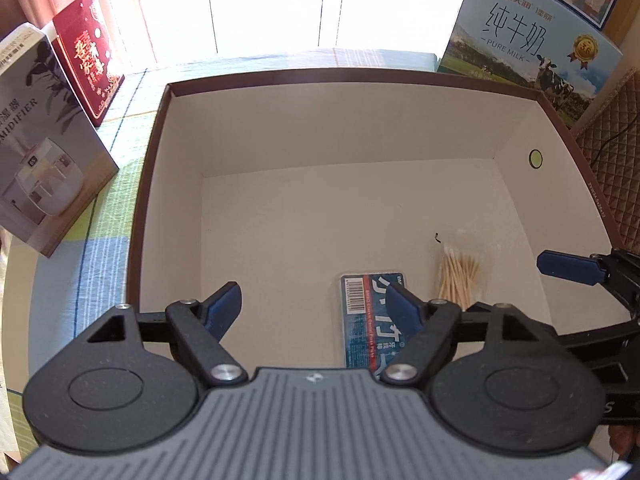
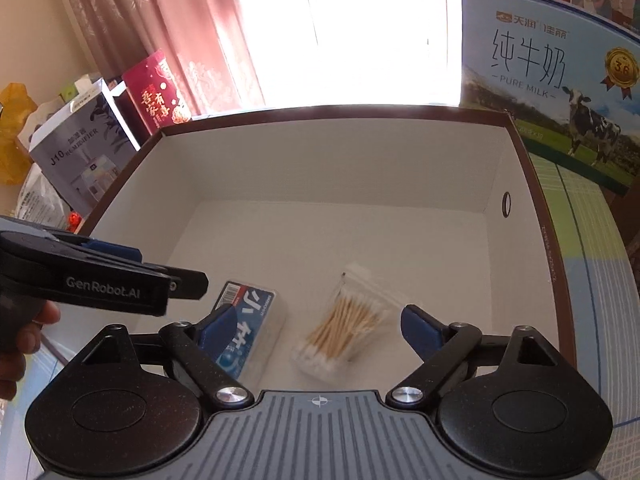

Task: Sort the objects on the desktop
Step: 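Open both grippers to drop the pack and swab bag into the box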

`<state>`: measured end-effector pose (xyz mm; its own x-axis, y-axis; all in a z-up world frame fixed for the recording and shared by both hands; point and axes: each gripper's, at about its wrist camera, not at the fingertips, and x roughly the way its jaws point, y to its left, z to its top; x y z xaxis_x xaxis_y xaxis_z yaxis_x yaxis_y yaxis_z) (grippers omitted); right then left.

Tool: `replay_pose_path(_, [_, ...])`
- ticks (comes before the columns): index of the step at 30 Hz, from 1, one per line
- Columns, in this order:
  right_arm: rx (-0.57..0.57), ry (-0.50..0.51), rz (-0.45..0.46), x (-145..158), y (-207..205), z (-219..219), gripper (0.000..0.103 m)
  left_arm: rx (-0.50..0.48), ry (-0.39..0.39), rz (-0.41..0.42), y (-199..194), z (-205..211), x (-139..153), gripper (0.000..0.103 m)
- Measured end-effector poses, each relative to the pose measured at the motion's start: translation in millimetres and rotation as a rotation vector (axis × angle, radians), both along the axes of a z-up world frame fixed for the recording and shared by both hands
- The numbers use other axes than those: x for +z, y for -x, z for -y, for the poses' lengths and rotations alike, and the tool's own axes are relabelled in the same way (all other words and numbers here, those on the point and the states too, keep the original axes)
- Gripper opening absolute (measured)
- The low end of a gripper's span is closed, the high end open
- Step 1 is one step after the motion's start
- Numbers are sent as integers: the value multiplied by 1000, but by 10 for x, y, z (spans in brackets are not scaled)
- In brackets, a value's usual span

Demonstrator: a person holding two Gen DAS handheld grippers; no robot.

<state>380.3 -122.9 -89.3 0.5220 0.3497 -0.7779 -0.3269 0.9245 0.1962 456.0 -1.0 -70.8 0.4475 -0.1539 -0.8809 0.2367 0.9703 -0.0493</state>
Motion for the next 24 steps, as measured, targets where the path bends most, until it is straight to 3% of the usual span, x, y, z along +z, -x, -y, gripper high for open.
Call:
replay_pose_path(13, [-18, 24, 18, 112, 192, 107, 100, -15, -57, 76, 333, 43, 180, 86])
replay_pose_path(24, [-32, 22, 73, 343, 438, 95, 101, -19, -80, 138, 616, 17, 373, 90])
